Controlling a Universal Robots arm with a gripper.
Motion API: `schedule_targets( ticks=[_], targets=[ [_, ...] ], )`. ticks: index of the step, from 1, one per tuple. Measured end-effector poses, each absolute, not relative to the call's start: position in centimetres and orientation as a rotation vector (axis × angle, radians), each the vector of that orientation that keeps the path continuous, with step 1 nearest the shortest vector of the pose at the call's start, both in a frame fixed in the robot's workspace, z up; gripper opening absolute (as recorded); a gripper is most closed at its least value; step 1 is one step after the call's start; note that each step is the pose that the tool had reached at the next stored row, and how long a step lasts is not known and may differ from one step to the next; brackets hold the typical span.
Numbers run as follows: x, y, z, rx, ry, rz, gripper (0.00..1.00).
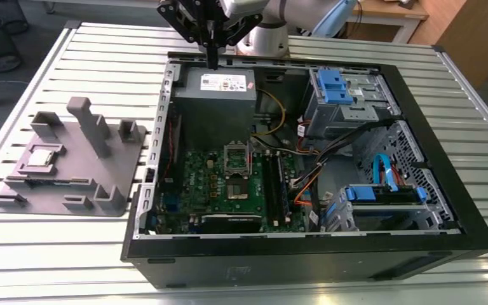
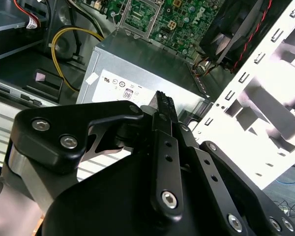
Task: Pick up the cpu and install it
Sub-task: 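Reach for the cpu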
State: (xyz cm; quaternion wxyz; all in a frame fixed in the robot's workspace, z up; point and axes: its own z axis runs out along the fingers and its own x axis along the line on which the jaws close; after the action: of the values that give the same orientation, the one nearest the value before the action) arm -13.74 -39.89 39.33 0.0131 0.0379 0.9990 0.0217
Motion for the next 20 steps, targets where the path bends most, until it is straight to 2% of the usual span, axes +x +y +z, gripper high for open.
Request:
schedule_targets(
  ticks=[20],
  targets=[
    [-15.8,-39.9,39.3,0.118,3.112,0.068,0.11]
  ],
)
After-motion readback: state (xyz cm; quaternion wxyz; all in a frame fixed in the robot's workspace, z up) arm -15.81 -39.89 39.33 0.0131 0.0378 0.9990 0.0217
